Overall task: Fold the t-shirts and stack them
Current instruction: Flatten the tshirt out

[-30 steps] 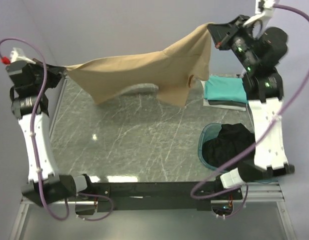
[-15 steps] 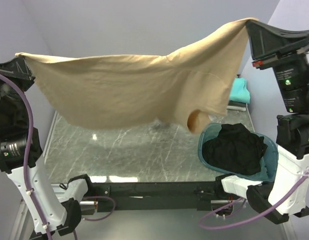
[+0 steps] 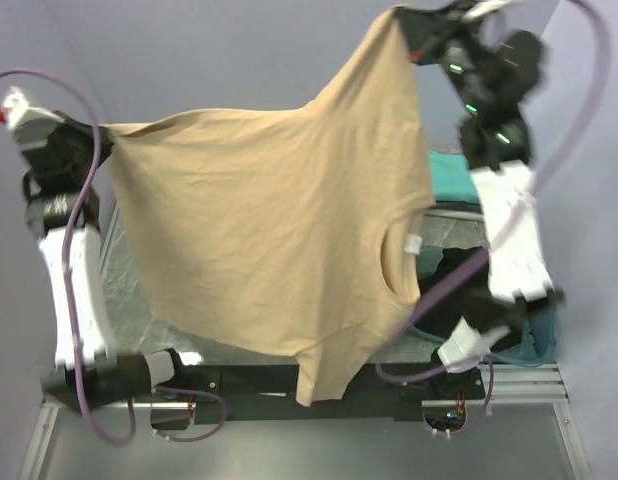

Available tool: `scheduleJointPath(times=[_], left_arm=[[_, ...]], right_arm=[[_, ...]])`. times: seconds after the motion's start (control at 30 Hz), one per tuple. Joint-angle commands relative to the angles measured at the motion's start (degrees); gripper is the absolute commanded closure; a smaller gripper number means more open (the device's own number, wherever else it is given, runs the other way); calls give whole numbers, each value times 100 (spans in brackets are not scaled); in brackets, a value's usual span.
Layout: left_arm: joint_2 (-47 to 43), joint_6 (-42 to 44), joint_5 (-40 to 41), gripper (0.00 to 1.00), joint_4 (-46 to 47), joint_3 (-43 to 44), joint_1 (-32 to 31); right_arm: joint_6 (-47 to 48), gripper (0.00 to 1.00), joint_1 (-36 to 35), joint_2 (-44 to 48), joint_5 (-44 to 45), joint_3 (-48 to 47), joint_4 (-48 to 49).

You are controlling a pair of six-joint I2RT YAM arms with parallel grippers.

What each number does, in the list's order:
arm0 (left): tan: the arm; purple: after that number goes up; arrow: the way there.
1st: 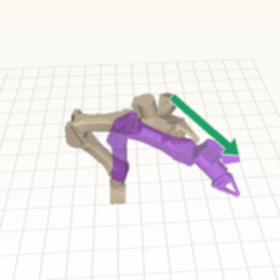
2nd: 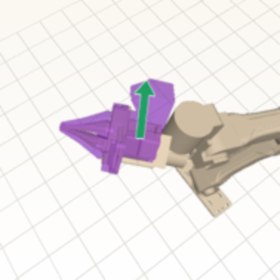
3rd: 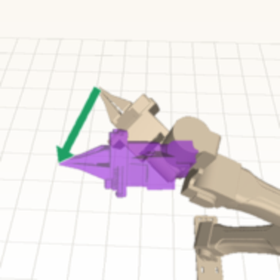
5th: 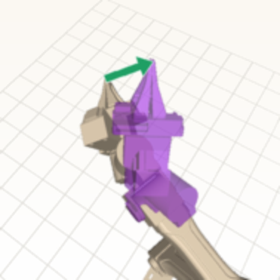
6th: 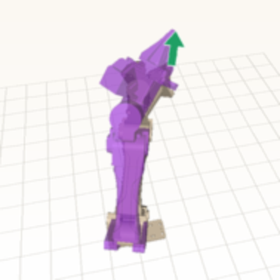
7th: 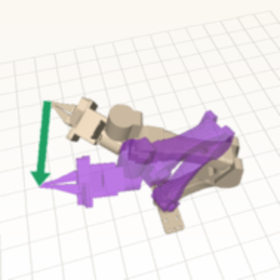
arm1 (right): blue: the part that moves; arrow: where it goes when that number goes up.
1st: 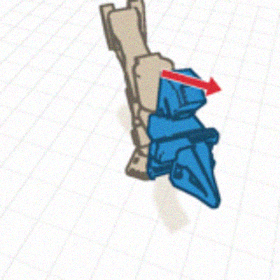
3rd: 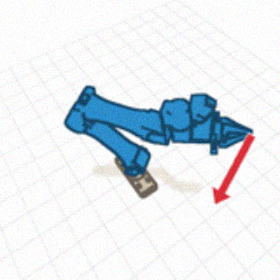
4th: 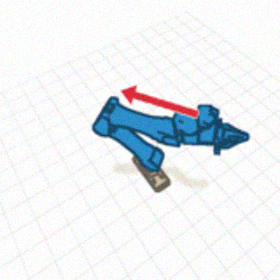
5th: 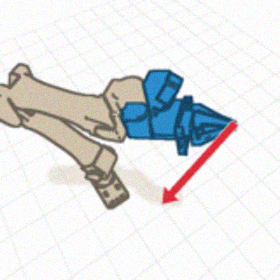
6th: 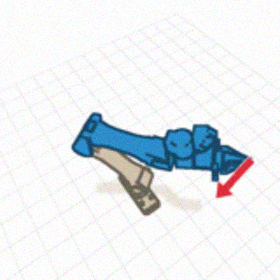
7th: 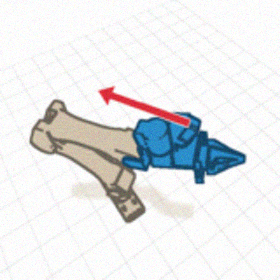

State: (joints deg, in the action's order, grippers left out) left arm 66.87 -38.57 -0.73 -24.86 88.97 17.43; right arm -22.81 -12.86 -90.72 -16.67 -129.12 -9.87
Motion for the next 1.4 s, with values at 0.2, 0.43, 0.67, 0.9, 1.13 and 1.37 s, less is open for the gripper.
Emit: scheduleJointPath(times=[0.2, 0.43, 0.67, 0.9, 1.13, 1.37], left_arm=[[2338, 190, -1193, 41, 1036, -652, 15], [2656, 578, -1122, 11, 492, -696, -319], [2032, 368, -1236, 11, 26, -1706, -460], [1426, 402, -895, 7, -431, -2779, -442], [1504, 613, -779, 6, -265, -3544, -214], [2110, 719, -832, 6, 77, -3676, -117]], right_arm=[[-66, 67, 117, -3273, 225, -649, 3], [31, 12, 91, -3112, 304, 607, -200], [241, 10, -286, -1837, 471, 2792, -260], [224, 12, -1059, -1151, 506, 4095, -402], [-91, 14, -1561, -1378, 595, 4588, -489], [-268, 14, -1579, -2036, 822, 4467, -691]])
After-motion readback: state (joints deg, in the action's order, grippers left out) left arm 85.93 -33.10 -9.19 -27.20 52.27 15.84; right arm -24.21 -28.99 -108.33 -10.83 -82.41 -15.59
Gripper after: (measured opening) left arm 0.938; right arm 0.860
